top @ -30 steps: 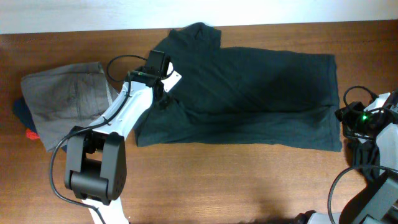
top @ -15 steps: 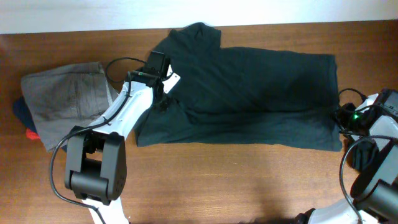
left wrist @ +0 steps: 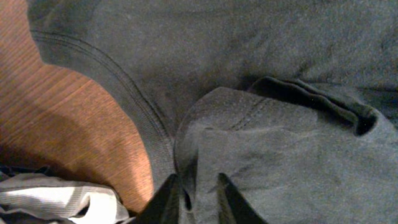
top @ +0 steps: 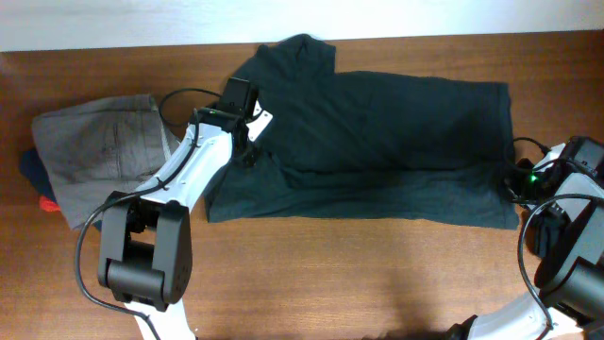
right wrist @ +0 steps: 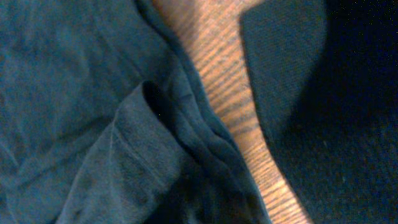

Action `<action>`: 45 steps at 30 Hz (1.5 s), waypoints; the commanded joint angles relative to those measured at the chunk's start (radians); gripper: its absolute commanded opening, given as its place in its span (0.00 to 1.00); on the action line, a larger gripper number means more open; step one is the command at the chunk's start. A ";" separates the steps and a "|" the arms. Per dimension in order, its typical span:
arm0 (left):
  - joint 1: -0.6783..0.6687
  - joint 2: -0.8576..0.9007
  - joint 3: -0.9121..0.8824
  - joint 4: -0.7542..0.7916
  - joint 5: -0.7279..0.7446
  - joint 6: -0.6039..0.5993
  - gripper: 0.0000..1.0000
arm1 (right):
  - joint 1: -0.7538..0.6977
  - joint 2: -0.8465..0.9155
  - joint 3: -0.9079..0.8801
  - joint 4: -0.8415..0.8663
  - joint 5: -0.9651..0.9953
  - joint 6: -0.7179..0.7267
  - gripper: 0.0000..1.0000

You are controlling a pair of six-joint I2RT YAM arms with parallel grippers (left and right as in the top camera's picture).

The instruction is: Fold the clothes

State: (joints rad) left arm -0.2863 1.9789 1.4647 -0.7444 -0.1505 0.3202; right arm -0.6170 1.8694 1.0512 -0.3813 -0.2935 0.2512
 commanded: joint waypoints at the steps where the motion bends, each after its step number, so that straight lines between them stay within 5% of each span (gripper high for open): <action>1: 0.013 0.007 0.010 -0.001 -0.004 -0.013 0.15 | 0.003 0.008 0.014 0.001 0.014 -0.009 0.04; 22: 0.075 0.006 0.011 -0.006 0.005 -0.033 0.06 | -0.103 -0.027 0.084 -0.086 0.014 -0.008 0.04; 26: 0.072 -0.004 0.053 -0.080 0.093 -0.033 0.31 | -0.103 -0.027 0.085 -0.091 0.005 -0.008 0.15; 27: 0.072 -0.006 0.089 -0.113 0.161 -0.033 0.45 | -0.103 -0.027 0.085 -0.094 0.000 -0.008 0.36; 30: 0.074 -0.005 0.105 -0.144 0.206 -0.045 0.53 | -0.104 -0.027 0.089 -0.109 -0.037 -0.008 0.44; 35: 0.078 0.037 0.056 -0.150 0.263 -0.093 0.36 | -0.104 -0.061 0.130 -0.179 -0.064 -0.011 0.44; 45: 0.080 0.153 0.051 -0.150 0.266 -0.151 0.24 | -0.097 -0.204 0.164 -0.319 -0.073 -0.011 0.45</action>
State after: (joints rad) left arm -0.2127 2.1204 1.5219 -0.8970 0.0944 0.1947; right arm -0.7147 1.7153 1.1976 -0.6666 -0.3527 0.2424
